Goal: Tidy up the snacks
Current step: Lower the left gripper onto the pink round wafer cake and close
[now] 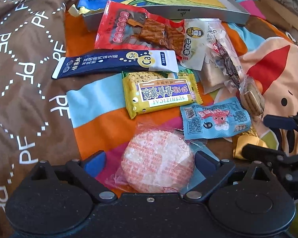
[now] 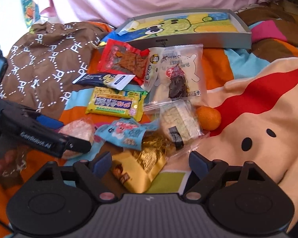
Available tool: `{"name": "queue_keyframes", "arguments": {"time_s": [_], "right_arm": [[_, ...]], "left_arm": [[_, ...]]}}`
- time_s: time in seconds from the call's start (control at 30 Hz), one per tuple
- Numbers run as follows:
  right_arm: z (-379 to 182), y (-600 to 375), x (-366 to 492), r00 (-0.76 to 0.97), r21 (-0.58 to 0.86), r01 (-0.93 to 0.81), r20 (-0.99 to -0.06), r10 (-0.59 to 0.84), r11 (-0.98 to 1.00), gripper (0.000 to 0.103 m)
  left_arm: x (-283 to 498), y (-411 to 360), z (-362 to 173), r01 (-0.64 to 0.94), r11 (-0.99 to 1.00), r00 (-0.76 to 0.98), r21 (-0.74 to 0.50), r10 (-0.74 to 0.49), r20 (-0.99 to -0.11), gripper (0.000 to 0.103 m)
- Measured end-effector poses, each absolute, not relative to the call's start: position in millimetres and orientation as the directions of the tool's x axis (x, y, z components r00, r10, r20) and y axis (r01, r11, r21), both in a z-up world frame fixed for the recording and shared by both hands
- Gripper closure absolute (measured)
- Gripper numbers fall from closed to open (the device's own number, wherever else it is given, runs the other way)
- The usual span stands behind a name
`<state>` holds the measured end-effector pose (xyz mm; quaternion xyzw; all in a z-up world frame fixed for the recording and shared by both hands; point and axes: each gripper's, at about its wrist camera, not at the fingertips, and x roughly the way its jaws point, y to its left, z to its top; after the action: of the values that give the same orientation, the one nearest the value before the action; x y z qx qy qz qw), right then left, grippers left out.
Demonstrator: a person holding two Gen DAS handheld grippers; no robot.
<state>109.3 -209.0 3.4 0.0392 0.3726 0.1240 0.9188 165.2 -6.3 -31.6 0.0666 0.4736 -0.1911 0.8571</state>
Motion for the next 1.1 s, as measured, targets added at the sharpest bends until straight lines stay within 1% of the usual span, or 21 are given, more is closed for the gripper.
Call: {"name": "queue_keyframes", "arguments": {"time_s": [0.17, 0.3, 0.43, 0.6, 0.73, 0.83, 0.9, 1.0, 1.03, 1.1], "right_arm": [[-0.3, -199.4, 110.7, 0.686, 0.118, -0.225, -0.686, 0.243, 0.967, 0.015], [2.0, -199.5, 108.2, 0.654, 0.145, -0.239, -0.707, 0.269, 0.960, 0.020], [4.8, -199.6, 105.1, 0.644, 0.161, -0.245, -0.709, 0.285, 0.956, 0.020], [1.0, -195.3, 112.3, 0.660, 0.145, -0.240, -0.700, 0.271, 0.960, 0.015], [-3.6, -192.1, 117.1, 0.654, 0.125, -0.240, -0.712, 0.256, 0.963, 0.016], [-2.8, -192.1, 114.2, 0.648, 0.124, -0.251, -0.715, 0.262, 0.960, 0.023], [-1.5, -192.0, 112.1, 0.642, 0.122, -0.261, -0.719, 0.267, 0.958, 0.031], [1.3, -193.3, 108.5, 0.632, 0.129, -0.272, -0.723, 0.278, 0.954, 0.037], [2.0, -194.4, 108.3, 0.628, 0.133, -0.274, -0.725, 0.282, 0.952, 0.038], [3.9, -197.8, 106.3, 0.619, 0.145, -0.276, -0.729, 0.291, 0.950, 0.039]], "left_arm": [[167.1, -5.4, -32.4, 0.367, 0.927, 0.475, -0.077, -0.258, -0.842, 0.008], [160.8, -10.6, -33.6, 0.361, 0.930, 0.479, -0.063, -0.244, -0.843, 0.012], [157.2, -10.9, -33.6, 0.336, 0.939, 0.495, -0.070, -0.239, -0.835, 0.012], [161.5, -10.6, -32.1, 0.331, 0.941, 0.493, -0.073, -0.239, -0.836, 0.014], [164.6, -12.3, -32.2, 0.319, 0.945, 0.496, -0.074, -0.233, -0.837, 0.015], [161.8, -12.5, -31.7, 0.312, 0.947, 0.499, -0.072, -0.228, -0.836, 0.018], [160.6, -11.3, -31.4, 0.307, 0.948, 0.502, -0.083, -0.235, -0.832, 0.020], [157.7, -10.1, -31.5, 0.300, 0.949, 0.509, -0.096, -0.245, -0.825, 0.024], [155.9, -9.8, -31.5, 0.298, 0.949, 0.512, -0.097, -0.245, -0.823, 0.026], [152.3, -10.1, -31.0, 0.290, 0.952, 0.517, -0.100, -0.244, -0.820, 0.026]]}}
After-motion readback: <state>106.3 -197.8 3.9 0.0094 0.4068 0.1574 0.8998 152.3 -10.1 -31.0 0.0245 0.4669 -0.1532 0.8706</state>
